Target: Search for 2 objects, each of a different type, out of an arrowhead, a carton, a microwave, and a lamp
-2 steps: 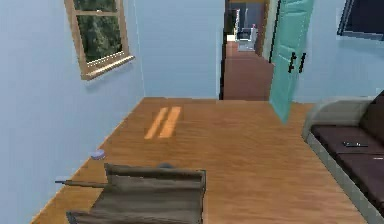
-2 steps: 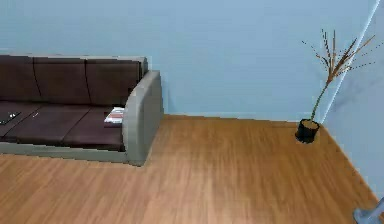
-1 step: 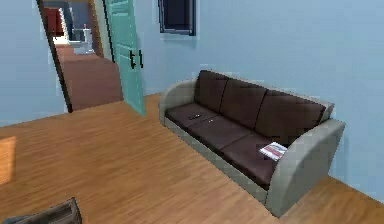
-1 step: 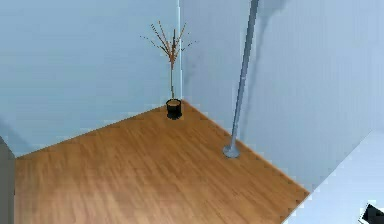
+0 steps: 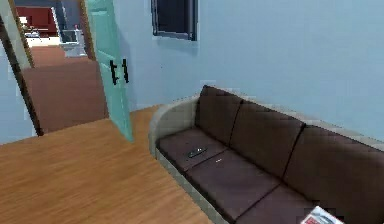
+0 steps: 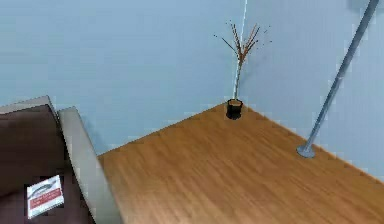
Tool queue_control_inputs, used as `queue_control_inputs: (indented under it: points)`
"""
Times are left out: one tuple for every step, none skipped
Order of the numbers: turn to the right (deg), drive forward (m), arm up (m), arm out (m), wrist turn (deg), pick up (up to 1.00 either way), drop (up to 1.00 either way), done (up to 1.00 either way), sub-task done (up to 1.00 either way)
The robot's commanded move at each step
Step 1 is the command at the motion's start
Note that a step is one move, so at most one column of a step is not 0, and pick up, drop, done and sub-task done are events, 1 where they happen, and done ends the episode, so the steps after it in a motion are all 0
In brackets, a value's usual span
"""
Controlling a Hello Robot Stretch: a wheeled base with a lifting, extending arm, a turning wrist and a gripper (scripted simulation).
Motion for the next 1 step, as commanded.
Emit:
queue_control_inputs:
  points:
    - [-33.0,0.00,0.00,0.00,0.0,0.00,0.00,0.00,0.00]
